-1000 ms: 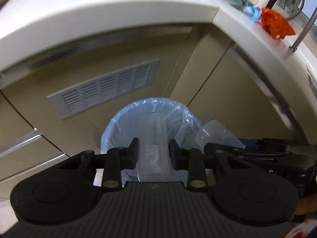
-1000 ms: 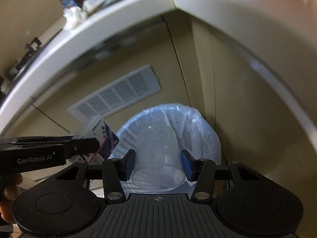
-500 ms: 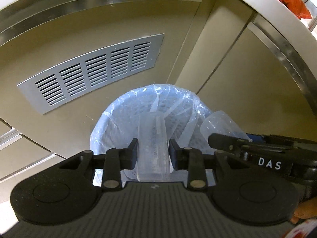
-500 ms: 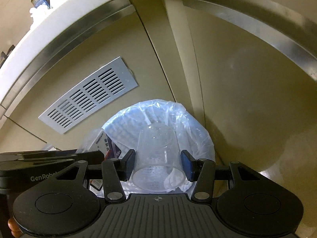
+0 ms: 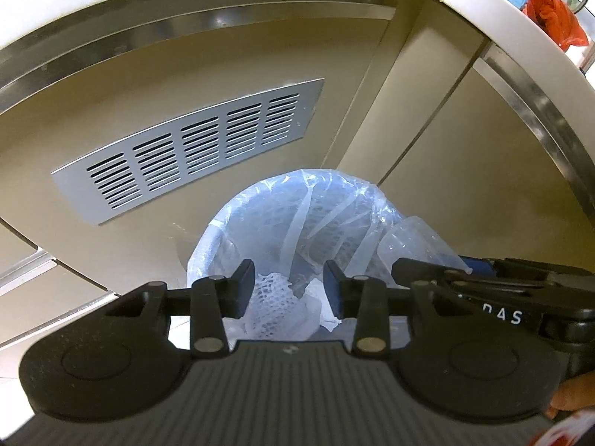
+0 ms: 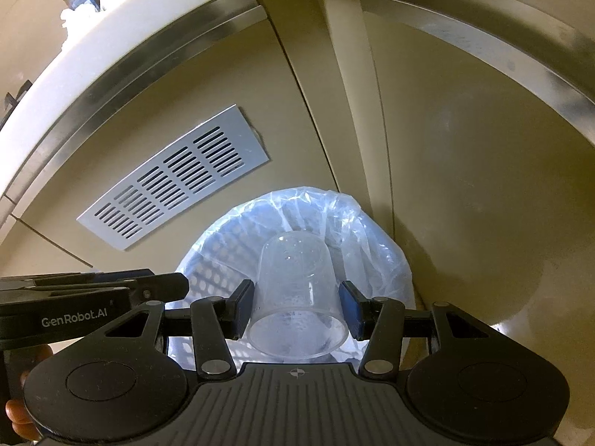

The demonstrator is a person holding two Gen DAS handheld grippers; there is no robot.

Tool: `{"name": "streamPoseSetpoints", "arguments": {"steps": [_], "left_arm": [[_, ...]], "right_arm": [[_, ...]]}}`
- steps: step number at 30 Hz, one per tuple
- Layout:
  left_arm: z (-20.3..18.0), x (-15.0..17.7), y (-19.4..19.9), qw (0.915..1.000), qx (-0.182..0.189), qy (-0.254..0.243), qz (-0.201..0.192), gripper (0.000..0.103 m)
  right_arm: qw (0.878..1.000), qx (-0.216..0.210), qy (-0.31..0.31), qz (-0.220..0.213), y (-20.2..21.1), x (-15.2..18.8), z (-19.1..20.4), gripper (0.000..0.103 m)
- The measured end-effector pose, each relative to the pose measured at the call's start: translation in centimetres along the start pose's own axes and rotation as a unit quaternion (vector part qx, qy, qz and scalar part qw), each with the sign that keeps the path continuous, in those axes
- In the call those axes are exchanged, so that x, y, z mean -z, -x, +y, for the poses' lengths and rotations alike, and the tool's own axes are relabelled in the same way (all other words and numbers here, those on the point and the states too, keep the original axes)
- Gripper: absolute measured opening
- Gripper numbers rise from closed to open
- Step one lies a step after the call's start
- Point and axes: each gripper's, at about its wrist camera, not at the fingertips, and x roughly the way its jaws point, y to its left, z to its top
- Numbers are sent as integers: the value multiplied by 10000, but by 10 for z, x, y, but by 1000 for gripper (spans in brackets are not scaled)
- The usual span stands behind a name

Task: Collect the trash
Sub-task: 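Open the right tool to drop the clear measuring cup into the bin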

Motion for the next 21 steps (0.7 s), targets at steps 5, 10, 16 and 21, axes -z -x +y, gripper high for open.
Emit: {"name": "streamPoseSetpoints", "arguments": {"steps": [5,10,16,21], "left_arm": [[3,-1,0,10000,-35,51,1,36],[6,2,0,9999,-52,95,16,36],[8,4,2,10000,-45,82,27,36],[8,4,6,10000,-16,83,45,36]], "right_arm": [[10000,-28,48,-6,-7,-2,2,50],[9998,-112,56,-148,-16,-7,4,50],[9990,-154,86,-422,-17,-14,8,66],[9997,-109,28,-235,-15,-12,7,66]]}}
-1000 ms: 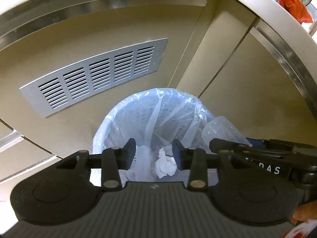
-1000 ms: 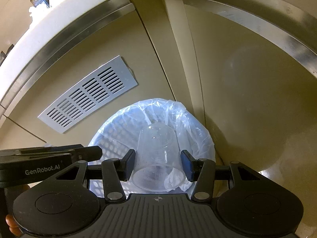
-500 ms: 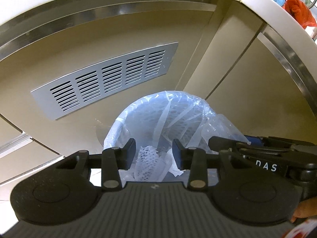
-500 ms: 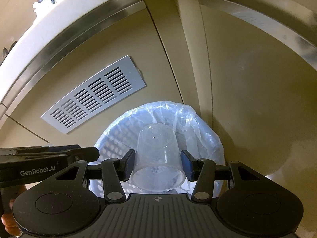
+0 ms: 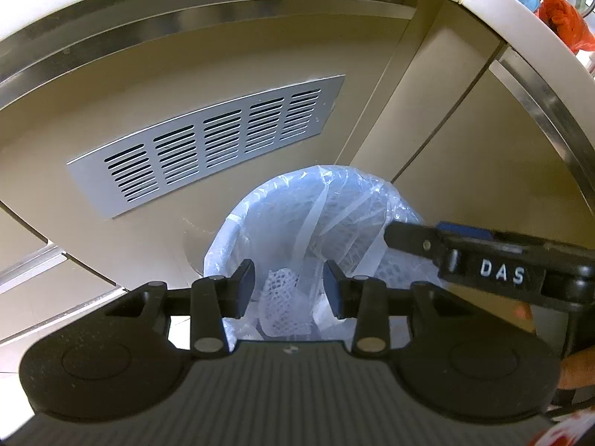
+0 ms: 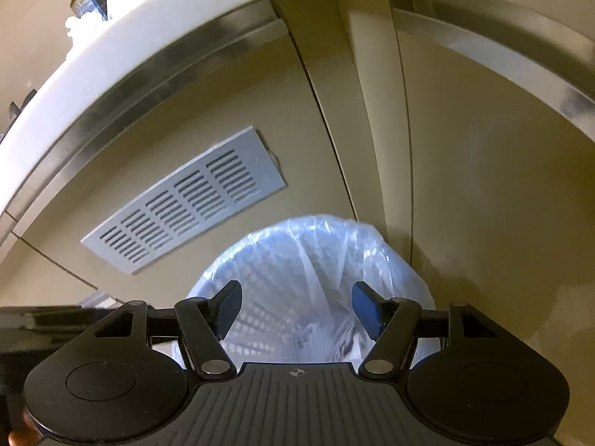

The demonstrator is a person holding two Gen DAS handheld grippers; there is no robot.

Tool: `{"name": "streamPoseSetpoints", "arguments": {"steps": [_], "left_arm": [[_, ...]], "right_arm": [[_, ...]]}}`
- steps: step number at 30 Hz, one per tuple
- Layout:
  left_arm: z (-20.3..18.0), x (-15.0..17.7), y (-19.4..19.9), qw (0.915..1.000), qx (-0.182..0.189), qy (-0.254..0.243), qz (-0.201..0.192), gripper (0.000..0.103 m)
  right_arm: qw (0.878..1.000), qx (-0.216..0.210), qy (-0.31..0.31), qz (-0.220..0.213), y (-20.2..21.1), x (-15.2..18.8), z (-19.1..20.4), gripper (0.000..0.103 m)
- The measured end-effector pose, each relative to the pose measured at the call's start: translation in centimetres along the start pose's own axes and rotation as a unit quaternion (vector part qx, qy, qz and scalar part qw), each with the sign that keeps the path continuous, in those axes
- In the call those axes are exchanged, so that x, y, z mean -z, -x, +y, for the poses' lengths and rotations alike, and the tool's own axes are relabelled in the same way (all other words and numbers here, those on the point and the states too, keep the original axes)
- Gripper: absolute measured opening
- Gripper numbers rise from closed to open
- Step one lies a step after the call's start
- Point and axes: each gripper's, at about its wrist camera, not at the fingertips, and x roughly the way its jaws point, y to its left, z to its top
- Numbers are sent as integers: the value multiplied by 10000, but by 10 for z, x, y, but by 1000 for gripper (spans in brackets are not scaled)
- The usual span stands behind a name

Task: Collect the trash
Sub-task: 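Open the right tool to drop the clear measuring cup into the bin, then move both tools back up toward the cluttered counter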

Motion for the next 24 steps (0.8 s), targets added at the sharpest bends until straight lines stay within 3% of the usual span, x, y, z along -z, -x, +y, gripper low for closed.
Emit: {"name": "streamPoseSetpoints", "arguments": {"steps": [13,24], "left_arm": [[-2,1,7,9999,114,-96,64,36],[2,2,51,9995,188,-242,-20,36]], "right_arm": [[9987,259,-19,443,13,19,3,66],[9985,295,-56,458,48,24,21,66]]}}
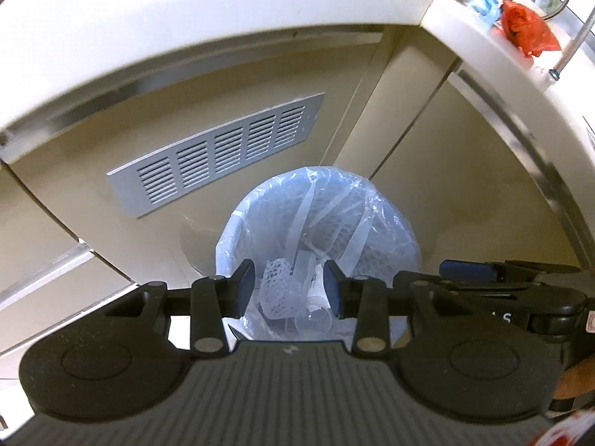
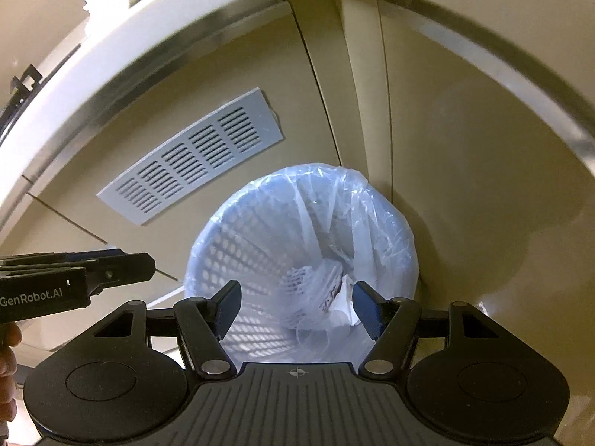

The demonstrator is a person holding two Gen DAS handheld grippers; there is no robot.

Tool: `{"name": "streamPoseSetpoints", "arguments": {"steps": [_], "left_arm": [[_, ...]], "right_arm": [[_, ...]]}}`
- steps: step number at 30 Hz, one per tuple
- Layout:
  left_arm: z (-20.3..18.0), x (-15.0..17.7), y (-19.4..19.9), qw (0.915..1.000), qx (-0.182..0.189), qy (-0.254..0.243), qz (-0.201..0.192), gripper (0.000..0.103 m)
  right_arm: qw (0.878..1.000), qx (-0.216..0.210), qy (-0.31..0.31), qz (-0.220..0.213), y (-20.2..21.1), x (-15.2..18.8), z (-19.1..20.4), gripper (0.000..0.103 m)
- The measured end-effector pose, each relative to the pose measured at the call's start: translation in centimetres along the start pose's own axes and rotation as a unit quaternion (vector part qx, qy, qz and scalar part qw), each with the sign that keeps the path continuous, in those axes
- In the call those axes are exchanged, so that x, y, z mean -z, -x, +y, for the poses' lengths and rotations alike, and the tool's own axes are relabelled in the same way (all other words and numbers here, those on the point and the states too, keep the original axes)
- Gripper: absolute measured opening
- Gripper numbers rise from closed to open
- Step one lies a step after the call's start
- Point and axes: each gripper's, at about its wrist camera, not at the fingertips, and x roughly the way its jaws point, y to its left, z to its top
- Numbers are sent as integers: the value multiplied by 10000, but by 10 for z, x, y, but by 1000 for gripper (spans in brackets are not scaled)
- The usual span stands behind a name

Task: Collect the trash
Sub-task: 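Move both tools back up toward the cluttered counter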

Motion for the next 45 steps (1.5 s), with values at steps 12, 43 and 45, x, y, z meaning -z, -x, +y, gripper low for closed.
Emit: {"name": "streamPoseSetpoints", "arguments": {"steps": [12,43,45], "left_arm": [[5,-1,66,9995,75,-136,-276,36],[-11,-34,148,9867,362,-555,-1484,37],[-18,-42,147,9856,364,-572,-1549,37]], "right_arm": [[9996,-43,-60,-290,56,-2,19,67],[9885,250,-375,-1445,176,-17,15,67],[9873,262,-384,-1521,181,-24,7,67]]}}
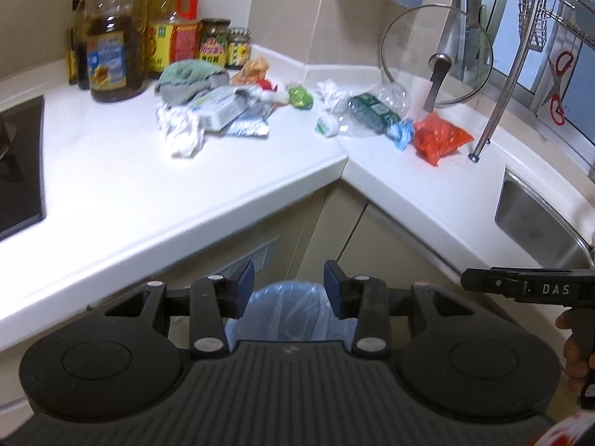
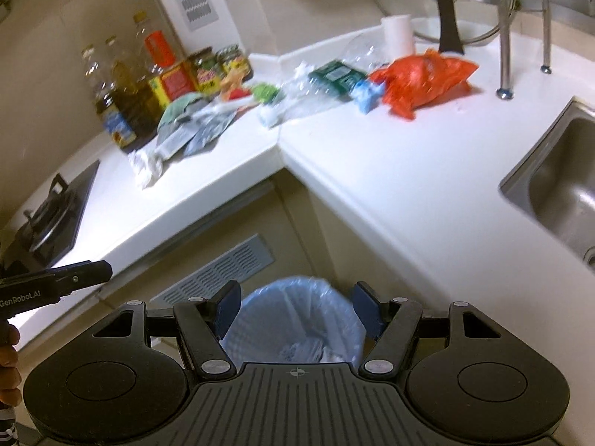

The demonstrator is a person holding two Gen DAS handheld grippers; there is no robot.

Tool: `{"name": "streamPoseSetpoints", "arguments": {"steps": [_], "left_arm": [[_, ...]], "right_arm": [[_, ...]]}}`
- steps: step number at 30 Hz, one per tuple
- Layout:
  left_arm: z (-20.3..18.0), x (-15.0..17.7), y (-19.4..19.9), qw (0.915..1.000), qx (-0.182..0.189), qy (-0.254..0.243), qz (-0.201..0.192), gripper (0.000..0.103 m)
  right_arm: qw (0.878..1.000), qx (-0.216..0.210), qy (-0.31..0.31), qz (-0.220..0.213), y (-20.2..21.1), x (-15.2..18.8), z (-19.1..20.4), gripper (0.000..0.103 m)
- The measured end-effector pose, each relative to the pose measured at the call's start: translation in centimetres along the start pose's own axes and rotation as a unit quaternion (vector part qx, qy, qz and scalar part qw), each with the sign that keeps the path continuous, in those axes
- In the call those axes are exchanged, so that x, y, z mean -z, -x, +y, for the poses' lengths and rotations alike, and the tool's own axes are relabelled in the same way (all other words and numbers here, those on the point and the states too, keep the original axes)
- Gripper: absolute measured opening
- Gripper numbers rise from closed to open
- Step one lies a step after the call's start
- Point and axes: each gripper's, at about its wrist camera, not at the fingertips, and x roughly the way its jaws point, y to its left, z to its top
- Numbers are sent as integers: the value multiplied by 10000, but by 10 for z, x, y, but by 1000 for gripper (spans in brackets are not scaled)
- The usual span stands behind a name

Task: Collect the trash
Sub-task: 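Move both tools back up toward the cluttered counter, then grasp the orange plastic bag by the sink with the right tool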

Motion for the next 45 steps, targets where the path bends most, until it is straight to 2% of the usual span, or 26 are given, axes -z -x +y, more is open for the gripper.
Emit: {"name": "streamPoseSetpoints", "arguments": {"steps": [8,13,22,24,34,45], "left_arm": [[-30,-31,-25,9998,-29,-142,-155,39],[-48,-55,-50,9994,-57,-222,-264,41],[-79,-104,-107,9968,-85,-609,-501,57],[-85,-114,-121,9961,-88,-701,-525,57],[-104,-153,-182,9941,-150,-963,-474,62],[-108,-161,-214,9923,-223,-1172,-337,68]], "right_arm": [[9995,-1,-90,-302,-1,-40,-39,74],[9984,58,-236,-516,-7,-70,-69,76],[9935,99,-697,-896,-26,-121,-120,82],[9916,103,-790,-1021,-30,-130,-129,82],[9763,-127,-1735,-1288,-63,-163,-177,85],[9480,-301,-2814,-1456,-98,-182,-206,86]]}}
